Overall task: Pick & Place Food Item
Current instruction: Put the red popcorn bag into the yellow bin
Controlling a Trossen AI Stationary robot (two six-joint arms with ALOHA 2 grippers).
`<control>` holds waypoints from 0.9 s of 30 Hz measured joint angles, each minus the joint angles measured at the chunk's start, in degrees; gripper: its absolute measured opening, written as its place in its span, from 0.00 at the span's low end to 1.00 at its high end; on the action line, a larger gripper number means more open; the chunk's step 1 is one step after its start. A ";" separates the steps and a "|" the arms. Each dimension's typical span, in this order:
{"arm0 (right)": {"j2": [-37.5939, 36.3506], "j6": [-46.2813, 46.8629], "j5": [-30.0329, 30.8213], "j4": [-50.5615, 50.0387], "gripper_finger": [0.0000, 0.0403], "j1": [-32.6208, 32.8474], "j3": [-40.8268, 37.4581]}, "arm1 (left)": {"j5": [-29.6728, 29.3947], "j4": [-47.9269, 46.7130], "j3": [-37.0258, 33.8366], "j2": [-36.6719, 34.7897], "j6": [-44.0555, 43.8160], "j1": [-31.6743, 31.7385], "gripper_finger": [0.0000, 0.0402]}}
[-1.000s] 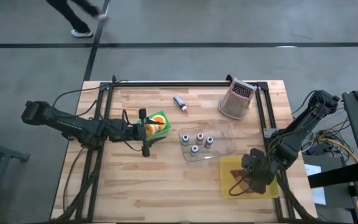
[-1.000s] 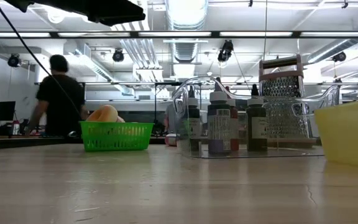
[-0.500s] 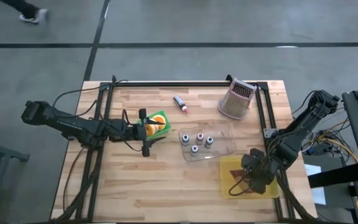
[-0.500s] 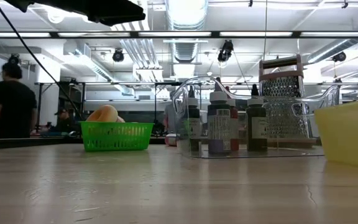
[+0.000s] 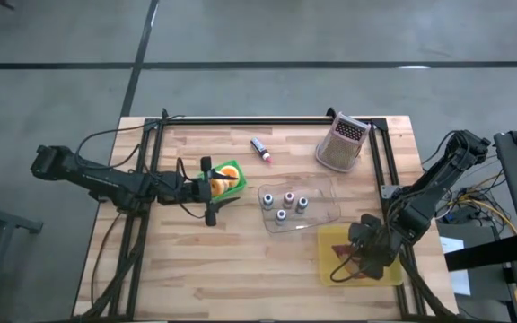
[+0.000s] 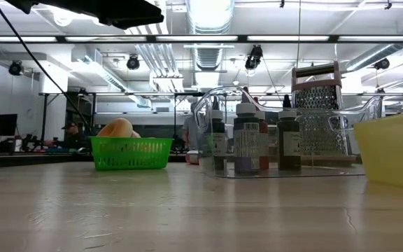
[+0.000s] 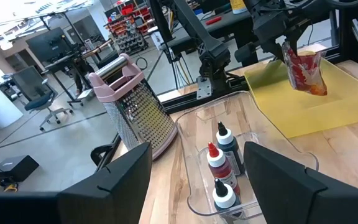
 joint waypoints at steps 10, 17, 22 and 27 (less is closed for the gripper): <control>-0.04 3.53 0.74 0.82 0.05 0.00 -2.52 | 0.11 -0.02 0.00 0.00 0.02 0.00 0.64; -0.04 7.94 -2.52 2.58 0.27 -0.02 -6.93 | 0.18 -0.02 0.00 0.00 0.19 0.00 0.64; -0.04 9.35 -4.41 4.89 0.45 0.00 -7.87 | 0.17 -0.02 0.00 0.00 0.22 0.00 0.64; -0.04 9.03 -3.66 6.14 0.61 -0.02 -7.78 | 0.17 -0.04 0.00 0.00 0.22 0.00 0.64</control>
